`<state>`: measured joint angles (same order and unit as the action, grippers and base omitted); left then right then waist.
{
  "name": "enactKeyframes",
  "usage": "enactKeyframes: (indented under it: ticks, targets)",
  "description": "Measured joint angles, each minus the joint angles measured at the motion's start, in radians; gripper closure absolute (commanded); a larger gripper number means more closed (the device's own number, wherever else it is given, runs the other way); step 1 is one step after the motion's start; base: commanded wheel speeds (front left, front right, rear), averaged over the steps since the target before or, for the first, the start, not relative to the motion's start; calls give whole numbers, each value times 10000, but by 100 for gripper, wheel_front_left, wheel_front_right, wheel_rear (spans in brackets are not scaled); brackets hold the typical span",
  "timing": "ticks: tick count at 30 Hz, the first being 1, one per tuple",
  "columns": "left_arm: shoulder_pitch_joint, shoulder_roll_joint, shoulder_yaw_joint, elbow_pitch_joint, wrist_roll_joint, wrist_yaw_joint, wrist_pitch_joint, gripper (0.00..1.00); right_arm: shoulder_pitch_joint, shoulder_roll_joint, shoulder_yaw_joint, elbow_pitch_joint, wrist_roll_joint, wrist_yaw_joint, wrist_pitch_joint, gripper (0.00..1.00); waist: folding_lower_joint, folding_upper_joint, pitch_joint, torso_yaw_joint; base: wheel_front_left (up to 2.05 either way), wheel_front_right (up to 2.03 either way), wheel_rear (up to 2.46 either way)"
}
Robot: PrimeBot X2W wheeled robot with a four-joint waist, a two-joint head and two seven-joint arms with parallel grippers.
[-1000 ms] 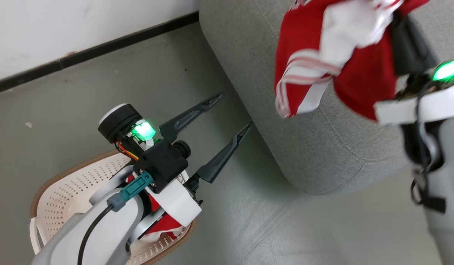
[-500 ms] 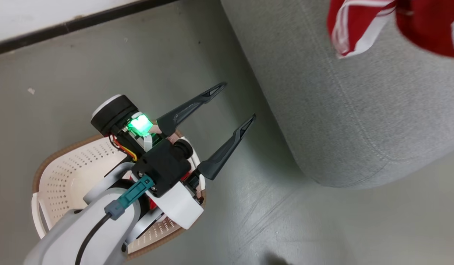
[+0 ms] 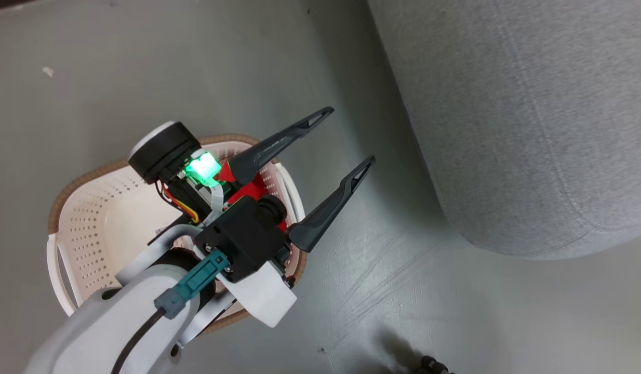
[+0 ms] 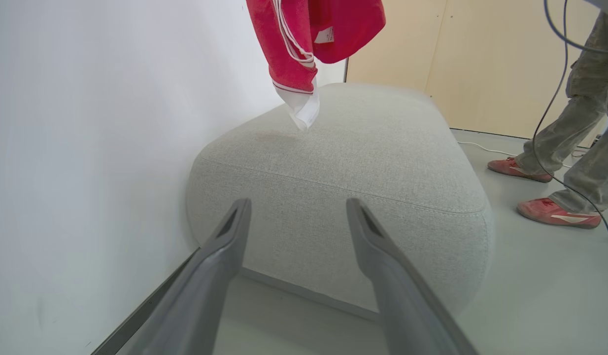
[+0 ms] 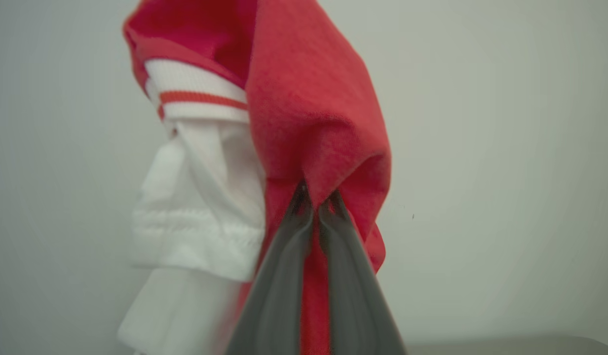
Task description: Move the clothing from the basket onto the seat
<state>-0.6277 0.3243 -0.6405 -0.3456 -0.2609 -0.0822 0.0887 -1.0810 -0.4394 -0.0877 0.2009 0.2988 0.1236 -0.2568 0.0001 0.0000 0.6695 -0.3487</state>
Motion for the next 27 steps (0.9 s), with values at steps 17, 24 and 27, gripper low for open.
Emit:
enactKeyframes:
  ticks: [17,24,27]
  targets:
    - [-472,222,-59,-579,169,-8,617,0,292,-67,-1952,2688,58,2,0,100,0,0,1395,446,0,0,0]
    - [-597,282,2,-673,169,-10,784,0,313,84,-2577,3758,-364,2,0,100,0,0,1915,575,0,0,0]
    - [-623,307,2,-725,174,-12,823,0,226,194,-2748,4102,-441,2,0,100,0,0,2115,611,0,0,0]
